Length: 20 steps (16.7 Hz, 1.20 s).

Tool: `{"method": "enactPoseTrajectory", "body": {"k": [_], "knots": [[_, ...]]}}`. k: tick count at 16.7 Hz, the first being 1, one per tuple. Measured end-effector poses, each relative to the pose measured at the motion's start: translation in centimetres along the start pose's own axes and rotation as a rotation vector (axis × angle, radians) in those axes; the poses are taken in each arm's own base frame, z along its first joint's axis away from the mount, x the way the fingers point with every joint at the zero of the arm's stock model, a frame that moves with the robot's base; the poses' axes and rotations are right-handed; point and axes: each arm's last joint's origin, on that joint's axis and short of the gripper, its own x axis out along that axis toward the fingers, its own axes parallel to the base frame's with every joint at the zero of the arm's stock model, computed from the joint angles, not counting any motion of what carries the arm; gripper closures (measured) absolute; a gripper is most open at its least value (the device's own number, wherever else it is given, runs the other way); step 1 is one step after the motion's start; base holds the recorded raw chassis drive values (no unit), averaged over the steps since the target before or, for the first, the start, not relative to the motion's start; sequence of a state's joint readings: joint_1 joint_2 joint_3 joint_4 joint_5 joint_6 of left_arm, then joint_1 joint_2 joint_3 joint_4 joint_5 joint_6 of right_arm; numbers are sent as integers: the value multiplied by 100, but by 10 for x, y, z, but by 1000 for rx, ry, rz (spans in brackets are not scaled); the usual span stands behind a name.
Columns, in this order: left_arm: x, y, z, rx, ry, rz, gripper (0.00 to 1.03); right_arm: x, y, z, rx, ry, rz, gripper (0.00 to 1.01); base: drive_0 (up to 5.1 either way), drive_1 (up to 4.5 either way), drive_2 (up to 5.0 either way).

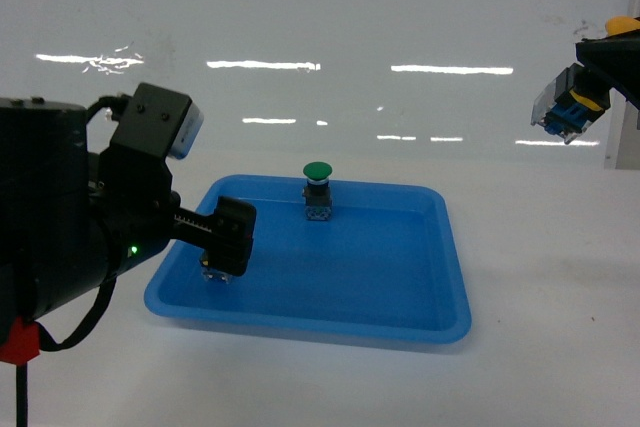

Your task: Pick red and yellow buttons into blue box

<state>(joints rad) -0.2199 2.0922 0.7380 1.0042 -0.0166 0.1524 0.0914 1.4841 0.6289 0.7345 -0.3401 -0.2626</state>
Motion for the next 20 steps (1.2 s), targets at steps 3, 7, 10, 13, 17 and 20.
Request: {"method": "enactPoseTrajectory", "body": {"k": [3,7,10,13,17,20], "knots": [[14,3,-11,4,58,11,5,0,0,0,0,0,0,67,0,0,0],[38,-3,-4,27,58,-18,5,0,0,0,0,0,0,67,0,0,0],[43,3,-14,39,106,9,5,0,0,0,0,0,0,67,0,0,0],[45,6,-18,47,120,20,5,0,0,0,0,0,0,67,0,0,0],[46,5,-21,50,128,19,5,0,0,0,0,0,0,67,0,0,0],[49,2,-27,51,154,15,5,0,0,0,0,0,0,67,0,0,0]]}}
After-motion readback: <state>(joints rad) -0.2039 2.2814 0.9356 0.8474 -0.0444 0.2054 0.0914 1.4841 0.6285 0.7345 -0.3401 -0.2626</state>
